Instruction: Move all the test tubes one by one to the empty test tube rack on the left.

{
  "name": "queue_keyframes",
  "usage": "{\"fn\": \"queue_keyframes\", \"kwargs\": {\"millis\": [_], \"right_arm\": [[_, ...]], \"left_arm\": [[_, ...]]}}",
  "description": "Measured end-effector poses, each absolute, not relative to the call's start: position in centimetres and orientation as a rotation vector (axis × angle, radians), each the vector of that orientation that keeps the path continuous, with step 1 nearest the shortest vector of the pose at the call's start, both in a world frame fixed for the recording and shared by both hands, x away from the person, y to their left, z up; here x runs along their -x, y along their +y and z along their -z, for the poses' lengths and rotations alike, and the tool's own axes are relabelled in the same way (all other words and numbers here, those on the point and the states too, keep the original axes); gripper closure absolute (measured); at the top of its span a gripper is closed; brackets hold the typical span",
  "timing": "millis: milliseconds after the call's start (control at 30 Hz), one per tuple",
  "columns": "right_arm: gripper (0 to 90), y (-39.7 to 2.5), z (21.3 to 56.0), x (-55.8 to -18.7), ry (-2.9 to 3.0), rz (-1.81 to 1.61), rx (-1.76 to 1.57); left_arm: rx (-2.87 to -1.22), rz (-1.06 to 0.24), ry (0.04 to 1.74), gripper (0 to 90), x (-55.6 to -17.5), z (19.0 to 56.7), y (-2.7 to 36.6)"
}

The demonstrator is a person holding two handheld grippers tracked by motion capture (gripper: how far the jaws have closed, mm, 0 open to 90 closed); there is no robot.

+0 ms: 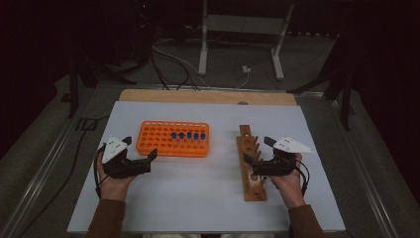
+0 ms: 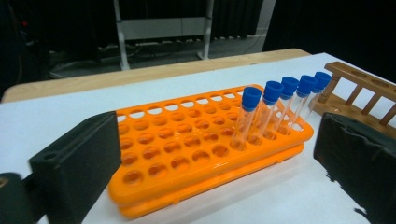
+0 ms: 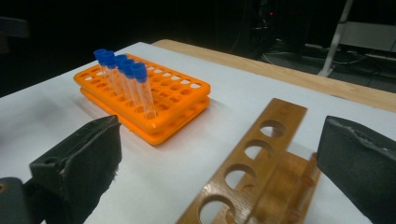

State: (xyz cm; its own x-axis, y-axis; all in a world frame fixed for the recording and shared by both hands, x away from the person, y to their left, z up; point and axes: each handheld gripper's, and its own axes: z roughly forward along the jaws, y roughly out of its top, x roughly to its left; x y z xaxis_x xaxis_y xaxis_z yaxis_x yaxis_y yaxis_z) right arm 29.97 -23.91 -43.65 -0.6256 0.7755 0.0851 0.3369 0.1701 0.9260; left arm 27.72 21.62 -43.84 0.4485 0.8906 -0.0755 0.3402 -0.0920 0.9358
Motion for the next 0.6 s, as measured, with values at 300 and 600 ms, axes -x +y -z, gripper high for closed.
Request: {"fn": "queue_keyframes", "kwargs": {"millis": [300,600], "right_arm": [[0.4,-25.5,44.1,-28.5,1.997,-1.429,-1.034],[0.4,-26.9,44.8,-27.4,1.948,-1.457,-1.074]], "left_arm": [[-1.631,-0.730,1.089,0.7,-25.5,44.3,23.4],[-1.656,-0.773,1.083,0.7,-24.2,45.0,24.2]]}}
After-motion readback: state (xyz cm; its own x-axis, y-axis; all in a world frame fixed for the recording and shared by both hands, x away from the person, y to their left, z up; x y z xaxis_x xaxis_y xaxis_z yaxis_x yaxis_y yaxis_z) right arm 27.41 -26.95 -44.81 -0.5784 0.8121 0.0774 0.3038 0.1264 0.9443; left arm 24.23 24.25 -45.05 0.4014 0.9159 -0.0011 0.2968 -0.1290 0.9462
